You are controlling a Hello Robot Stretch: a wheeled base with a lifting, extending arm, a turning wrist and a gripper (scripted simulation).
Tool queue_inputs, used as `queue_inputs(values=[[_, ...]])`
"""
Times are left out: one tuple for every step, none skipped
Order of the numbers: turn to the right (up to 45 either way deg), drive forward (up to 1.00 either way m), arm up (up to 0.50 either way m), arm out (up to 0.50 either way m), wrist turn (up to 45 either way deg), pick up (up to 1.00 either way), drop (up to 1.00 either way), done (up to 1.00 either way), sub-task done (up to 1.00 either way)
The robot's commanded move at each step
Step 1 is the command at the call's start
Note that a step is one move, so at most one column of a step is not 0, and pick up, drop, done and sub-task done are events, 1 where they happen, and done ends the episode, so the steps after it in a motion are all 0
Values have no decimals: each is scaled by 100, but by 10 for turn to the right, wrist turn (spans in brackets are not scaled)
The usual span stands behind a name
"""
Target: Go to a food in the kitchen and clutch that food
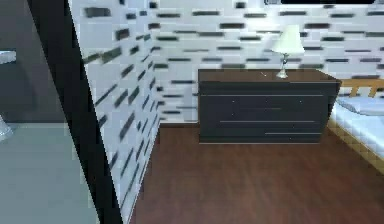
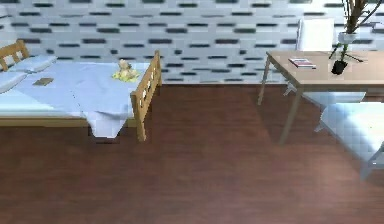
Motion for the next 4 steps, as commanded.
queue_inputs(values=[[0,20,0,0,0,0,0,0,0],[-450,0,0,0,0,0,0,0,0],[-360,0,0,0,0,0,0,0,0],[0,100,0,0,0,0,0,0,0]])
